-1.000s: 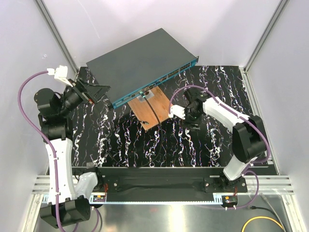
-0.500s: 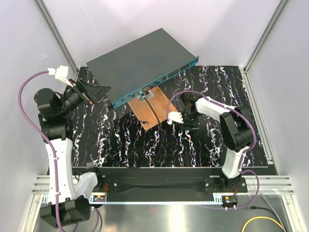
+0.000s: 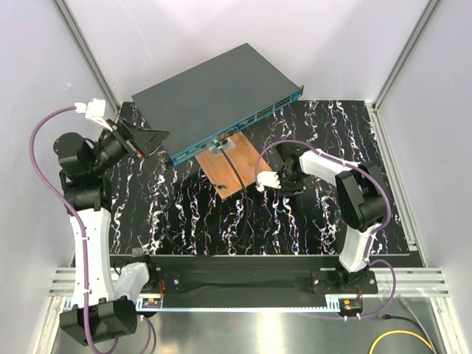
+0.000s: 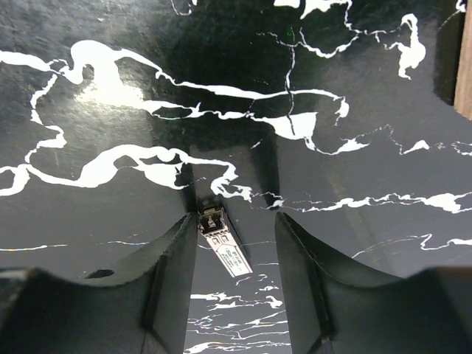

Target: Insert the plug into the switch port

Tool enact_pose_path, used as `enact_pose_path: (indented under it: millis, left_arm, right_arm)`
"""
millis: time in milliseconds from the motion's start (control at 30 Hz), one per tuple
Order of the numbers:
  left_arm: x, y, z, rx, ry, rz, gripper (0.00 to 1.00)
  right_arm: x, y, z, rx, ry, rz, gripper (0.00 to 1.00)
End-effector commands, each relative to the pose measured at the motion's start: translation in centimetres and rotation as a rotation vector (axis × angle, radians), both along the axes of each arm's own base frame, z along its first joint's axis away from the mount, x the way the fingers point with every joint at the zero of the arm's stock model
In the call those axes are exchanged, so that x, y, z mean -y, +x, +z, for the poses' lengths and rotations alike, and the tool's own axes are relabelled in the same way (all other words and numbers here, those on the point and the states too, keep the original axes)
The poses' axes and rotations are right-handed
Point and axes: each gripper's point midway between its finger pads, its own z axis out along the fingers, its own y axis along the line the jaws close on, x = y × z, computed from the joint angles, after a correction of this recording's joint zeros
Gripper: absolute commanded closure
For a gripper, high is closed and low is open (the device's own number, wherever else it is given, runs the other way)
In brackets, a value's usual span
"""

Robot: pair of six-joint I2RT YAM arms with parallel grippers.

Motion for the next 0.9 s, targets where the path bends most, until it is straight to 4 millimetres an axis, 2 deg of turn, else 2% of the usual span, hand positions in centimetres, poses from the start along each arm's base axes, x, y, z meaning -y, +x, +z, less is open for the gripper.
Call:
enact_pose_path:
  millis: [0, 133, 267, 300, 333, 400, 500, 533, 600, 633, 667, 733, 800, 867]
  left_arm:
    - [0.3, -0.5, 3.1, 0.126, 0.037, -0.01, 0.01]
    - [0.4, -0.5, 3.2, 0.127, 0.035, -0.012, 0.01]
    - [0.6, -0.4, 3.4, 0.132, 0.035, -0.007, 0.01]
    - [0.4, -0.2, 3.4, 0.135, 0.044, 0.008, 0.01]
    - [0.5, -0.3, 3.8, 0.147, 0.053, 0.012, 0.01]
    - [0.4, -0.3, 3.9, 0.152, 0.08, 0.025, 0.01]
    - [0.4, -0.2, 4.2, 0.176, 0.131, 0.038, 0.01]
    - [0.5, -0.2, 4.3, 0.185, 0.145, 0.033, 0.01]
    - [0.5, -0.1, 4.7, 0.208, 0.196, 0.047, 0.01]
    - [0.6, 0.2, 4.6, 0.204, 0.212, 0.04, 0.01]
    - [0.7, 0.1, 4.1, 0.183, 0.232, 0.036, 0.01]
    - [0.9, 0.1, 4.6, 0.239, 0.306, 0.041, 0.01]
    - [1.2, -0.3, 5.2, 0.316, 0.381, 0.053, 0.01]
    - [3.3, -0.7, 5.1, 0.349, 0.412, -0.011, 0.01]
  right_arm:
    - [1.1, 0.9, -1.3, 0.042, -0.022, 0.021, 0.47]
    - [1.5, 1.0, -1.5, 0.041, -0.02, 0.013, 0.49]
    - [1.9, 1.2, -1.6, 0.043, -0.027, 0.007, 0.72]
    - [2.1, 1.2, -1.5, 0.039, -0.022, -0.009, 0.87]
    - [2.1, 1.1, -1.3, 0.033, -0.01, -0.045, 0.97]
    - [2.1, 1.6, -0.2, 0.036, 0.027, -0.114, 1.0]
    - [1.6, 2.5, 2.9, 0.023, 0.127, -0.298, 1.0]
    - [1.8, 3.8, 4.9, 0.043, 0.18, -0.42, 1.0]
    - [1.3, 3.7, 7.6, 0.001, 0.27, -0.542, 1.0]
    - [1.6, 4.8, 10.1, 0.003, 0.343, -0.678, 1.0]
    - [1.5, 4.1, 11.4, -0.037, 0.371, -0.745, 1.0]
    - [0.5, 4.3, 15.7, -0.079, 0.509, -0.896, 1.0]
    - [0.3, 3.7, 18.8, -0.123, 0.598, -0.998, 1.0]
    - [-0.3, 3.7, 22.1, -0.149, 0.706, -1.11, 1.0]
